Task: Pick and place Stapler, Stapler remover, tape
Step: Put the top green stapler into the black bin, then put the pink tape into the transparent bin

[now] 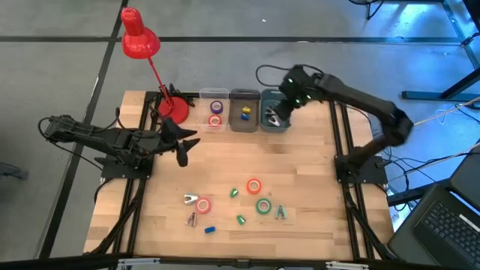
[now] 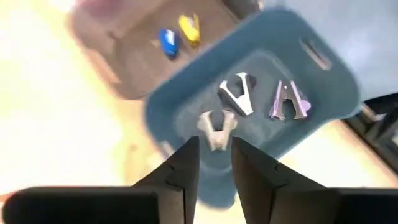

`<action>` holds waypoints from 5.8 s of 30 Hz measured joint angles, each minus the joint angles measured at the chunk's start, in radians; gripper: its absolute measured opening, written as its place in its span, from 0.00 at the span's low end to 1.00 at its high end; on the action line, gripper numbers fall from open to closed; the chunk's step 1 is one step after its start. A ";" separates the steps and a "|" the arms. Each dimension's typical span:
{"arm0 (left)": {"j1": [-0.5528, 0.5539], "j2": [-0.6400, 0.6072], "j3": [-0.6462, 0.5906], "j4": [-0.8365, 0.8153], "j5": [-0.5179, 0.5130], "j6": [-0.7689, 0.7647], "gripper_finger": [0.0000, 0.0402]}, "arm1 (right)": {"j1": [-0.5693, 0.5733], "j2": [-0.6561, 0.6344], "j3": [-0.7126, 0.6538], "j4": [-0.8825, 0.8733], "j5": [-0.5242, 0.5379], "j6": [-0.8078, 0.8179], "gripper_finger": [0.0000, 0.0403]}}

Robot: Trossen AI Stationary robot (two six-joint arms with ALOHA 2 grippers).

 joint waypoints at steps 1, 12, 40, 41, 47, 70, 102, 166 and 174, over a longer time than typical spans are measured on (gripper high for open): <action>0.000 0.000 0.000 0.000 0.014 -0.010 0.41 | 0.030 -0.047 -0.014 -0.006 0.026 0.018 0.22; 0.000 0.046 0.001 0.001 0.162 -0.084 0.41 | 0.363 -0.499 -0.367 -0.052 0.145 0.517 0.19; 0.000 0.884 0.127 0.375 0.504 -0.626 0.41 | 0.503 -0.634 -0.588 0.201 0.198 0.724 0.19; -0.002 0.901 0.136 0.371 0.522 -0.662 0.40 | 0.503 -0.634 -0.588 0.202 0.198 0.727 0.19; -0.054 0.968 0.223 0.315 0.564 -0.685 0.34 | 0.503 -0.634 -0.588 0.202 0.203 0.743 0.19; -0.073 1.084 0.312 0.213 0.570 -0.528 0.45 | 0.503 -0.634 -0.587 0.225 0.204 0.746 0.19; -0.068 1.175 0.305 0.411 0.463 -0.277 0.15 | 0.503 -0.634 -0.587 0.228 0.195 0.743 0.19; 0.815 1.351 0.865 -0.077 0.813 0.548 0.47 | 0.487 -0.633 -0.587 0.253 0.352 0.660 0.19; 0.812 1.263 0.865 -0.172 0.957 0.407 0.59 | 0.487 -0.633 -0.587 0.250 0.323 0.639 0.19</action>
